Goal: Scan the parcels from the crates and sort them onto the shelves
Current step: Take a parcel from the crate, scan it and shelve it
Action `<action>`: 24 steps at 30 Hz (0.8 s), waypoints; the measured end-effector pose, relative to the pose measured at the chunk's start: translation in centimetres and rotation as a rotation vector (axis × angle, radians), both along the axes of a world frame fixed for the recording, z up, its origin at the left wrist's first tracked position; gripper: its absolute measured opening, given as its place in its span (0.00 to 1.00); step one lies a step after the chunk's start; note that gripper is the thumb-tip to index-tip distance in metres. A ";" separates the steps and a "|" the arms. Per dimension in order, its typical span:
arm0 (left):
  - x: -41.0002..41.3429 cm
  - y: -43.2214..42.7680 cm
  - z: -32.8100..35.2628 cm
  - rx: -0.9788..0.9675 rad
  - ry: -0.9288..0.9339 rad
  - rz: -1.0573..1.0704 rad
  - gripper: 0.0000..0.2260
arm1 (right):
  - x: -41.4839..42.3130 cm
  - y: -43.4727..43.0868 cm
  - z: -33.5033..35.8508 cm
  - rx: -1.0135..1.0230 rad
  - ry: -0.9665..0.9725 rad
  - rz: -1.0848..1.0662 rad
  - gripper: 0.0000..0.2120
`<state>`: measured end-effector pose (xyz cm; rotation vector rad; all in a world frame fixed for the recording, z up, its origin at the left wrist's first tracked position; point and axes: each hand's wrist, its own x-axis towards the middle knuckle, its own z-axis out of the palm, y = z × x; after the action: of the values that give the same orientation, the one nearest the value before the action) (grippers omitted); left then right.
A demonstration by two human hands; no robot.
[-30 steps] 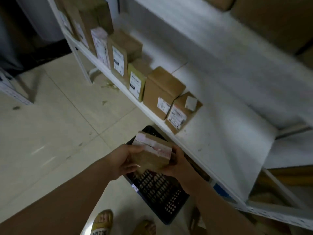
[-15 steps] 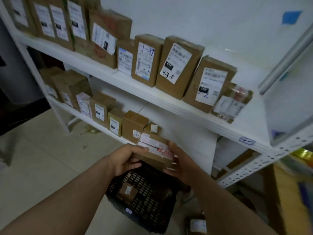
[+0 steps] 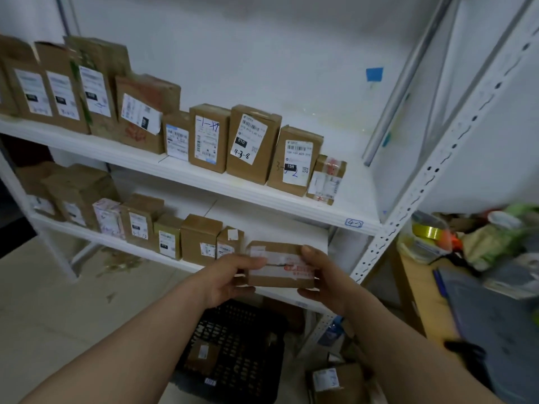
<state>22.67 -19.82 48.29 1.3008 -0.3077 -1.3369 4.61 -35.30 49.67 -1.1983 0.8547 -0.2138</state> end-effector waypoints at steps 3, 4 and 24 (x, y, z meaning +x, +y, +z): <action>-0.8 0.5 0.7 -0.020 -0.003 0.010 0.24 | -0.7 0.2 0.5 0.035 -0.009 -0.055 0.27; -0.9 0.5 0.9 -0.031 -0.012 0.007 0.24 | -0.7 0.2 0.6 0.037 -0.013 -0.060 0.27; -10.6 -6.0 2.1 -0.307 -0.116 0.087 0.42 | -9.0 -6.5 2.3 0.026 -0.218 -0.148 0.32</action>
<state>12.10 -25.83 50.35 1.1207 -0.5102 -1.0942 -4.37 -41.78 51.97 -1.0659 0.7525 -0.4437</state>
